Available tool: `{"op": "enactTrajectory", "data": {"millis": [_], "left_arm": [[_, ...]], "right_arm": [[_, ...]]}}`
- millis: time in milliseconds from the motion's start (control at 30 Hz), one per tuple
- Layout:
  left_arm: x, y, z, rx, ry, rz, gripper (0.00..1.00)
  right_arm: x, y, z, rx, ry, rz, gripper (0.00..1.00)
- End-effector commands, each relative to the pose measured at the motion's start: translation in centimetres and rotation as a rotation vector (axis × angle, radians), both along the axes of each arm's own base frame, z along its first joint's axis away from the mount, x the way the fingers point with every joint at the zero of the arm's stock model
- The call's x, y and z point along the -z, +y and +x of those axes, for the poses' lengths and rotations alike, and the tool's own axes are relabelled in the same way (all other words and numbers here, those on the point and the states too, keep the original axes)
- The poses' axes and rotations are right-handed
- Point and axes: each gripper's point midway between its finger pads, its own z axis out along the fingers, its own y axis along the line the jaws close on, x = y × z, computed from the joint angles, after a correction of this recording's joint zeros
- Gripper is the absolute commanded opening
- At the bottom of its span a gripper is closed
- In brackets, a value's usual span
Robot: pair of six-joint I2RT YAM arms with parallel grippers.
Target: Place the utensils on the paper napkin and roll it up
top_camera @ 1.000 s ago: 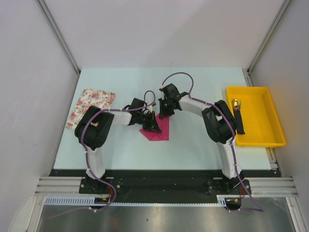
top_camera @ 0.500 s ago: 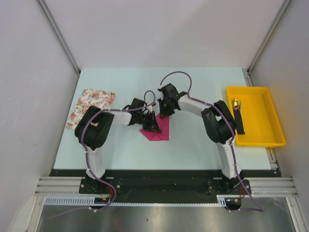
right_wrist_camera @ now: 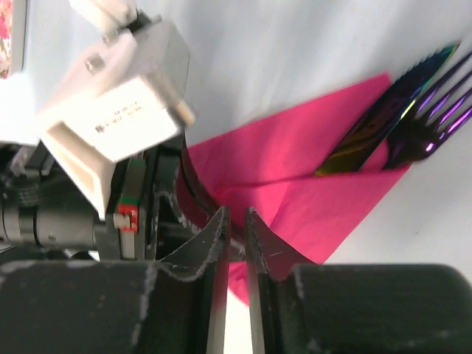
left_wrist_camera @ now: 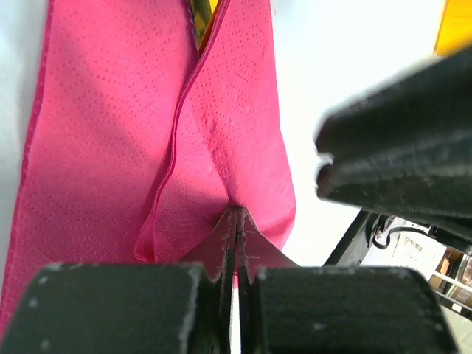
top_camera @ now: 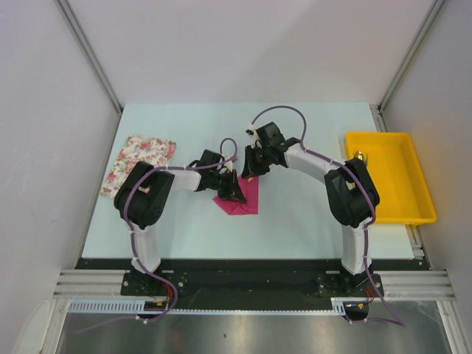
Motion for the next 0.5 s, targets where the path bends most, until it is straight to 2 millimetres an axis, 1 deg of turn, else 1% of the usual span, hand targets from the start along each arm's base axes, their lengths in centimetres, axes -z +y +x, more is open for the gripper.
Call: {"op": "enactTrajectory", "data": {"millis": [0, 167, 300, 433, 467], "left_arm": [[1.7, 1.7, 1.6, -0.072, -0.041, 0.09, 0.0], [1.7, 1.7, 1.4, -0.072, -0.038, 0.09, 0.0], [1.8, 1.7, 1.4, -0.07, -0.038, 0.089, 0.0], [1.7, 1.7, 1.5, -0.068, -0.042, 0.088, 0.0], [1.7, 1.7, 1.6, -0.069, -0.044, 0.089, 0.0]], "right_arm": [[-0.2, 0.0, -1.5, 0.008, 0.049, 0.044, 0.16], [2.2, -0.8, -2.4, 0.012, 0.088, 0.006, 0.13], [3.8, -1.0, -2.4, 0.014, 0.093, -0.008, 0.13], [4.3, -0.7, -2.2, 0.021, 0.1, 0.003, 0.13], [4.1, -0.6, -2.2, 0.021, 0.098, 0.014, 0.13]]}}
